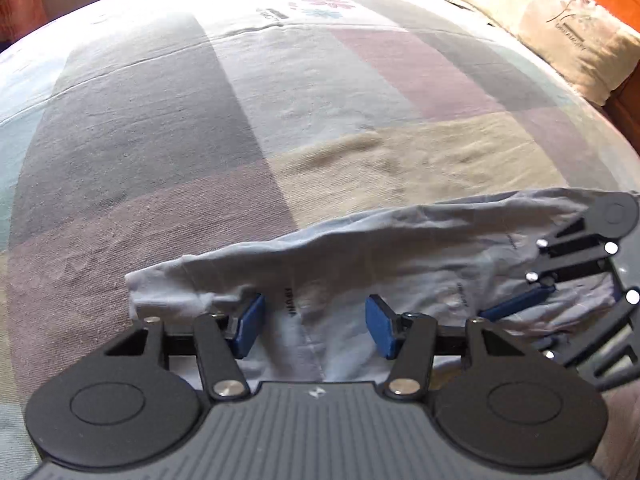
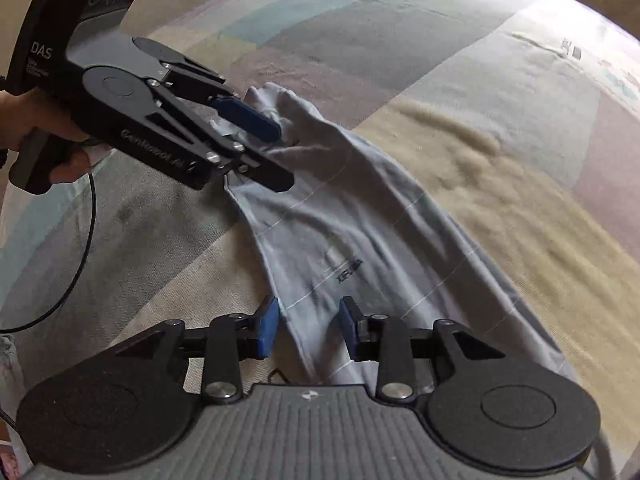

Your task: Fold clothes

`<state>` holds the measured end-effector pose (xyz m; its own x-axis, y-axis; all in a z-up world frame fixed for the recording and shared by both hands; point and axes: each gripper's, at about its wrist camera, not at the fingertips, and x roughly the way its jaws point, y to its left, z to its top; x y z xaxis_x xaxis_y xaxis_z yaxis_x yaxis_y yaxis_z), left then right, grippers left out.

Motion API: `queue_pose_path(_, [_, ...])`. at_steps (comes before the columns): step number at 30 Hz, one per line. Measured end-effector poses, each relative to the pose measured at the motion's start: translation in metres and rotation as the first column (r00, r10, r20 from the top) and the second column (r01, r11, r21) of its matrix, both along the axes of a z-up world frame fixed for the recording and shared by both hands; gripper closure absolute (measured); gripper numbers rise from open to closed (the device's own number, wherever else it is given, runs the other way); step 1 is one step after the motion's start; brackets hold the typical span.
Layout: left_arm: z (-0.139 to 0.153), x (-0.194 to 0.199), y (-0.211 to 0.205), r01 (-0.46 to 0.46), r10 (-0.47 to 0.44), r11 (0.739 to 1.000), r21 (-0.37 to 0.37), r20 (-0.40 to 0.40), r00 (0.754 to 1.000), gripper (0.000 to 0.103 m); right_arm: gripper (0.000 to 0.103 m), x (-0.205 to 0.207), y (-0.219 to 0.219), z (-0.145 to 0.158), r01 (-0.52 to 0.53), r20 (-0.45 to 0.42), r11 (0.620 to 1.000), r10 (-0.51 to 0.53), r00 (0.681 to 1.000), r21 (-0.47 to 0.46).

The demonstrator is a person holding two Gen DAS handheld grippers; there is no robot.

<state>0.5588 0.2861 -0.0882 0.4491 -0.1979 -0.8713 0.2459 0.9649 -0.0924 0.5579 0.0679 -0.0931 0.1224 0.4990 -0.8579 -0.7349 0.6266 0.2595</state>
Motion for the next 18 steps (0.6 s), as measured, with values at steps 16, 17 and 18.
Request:
queue_pose_path(16, [0.009, 0.010, -0.031, -0.021, 0.018, 0.991, -0.132, -0.021, 1.000, 0.055, 0.048, -0.011, 0.001, 0.002, 0.047, -0.113, 0.997, -0.040, 0.993, 0.061])
queue_pose_path(17, [0.000, 0.013, -0.028, -0.062, 0.052, 0.989, -0.136, -0.070, 0.996, 0.056, 0.048, -0.012, -0.001, 0.004, 0.054, -0.114, 0.997, -0.047, 0.992, 0.057])
queue_pose_path(18, [-0.003, 0.009, -0.020, -0.084, 0.073, 0.984, -0.155, -0.075, 0.994, 0.058, 0.048, -0.013, -0.003, 0.005, 0.061, -0.115, 0.997, -0.055, 0.992, 0.053])
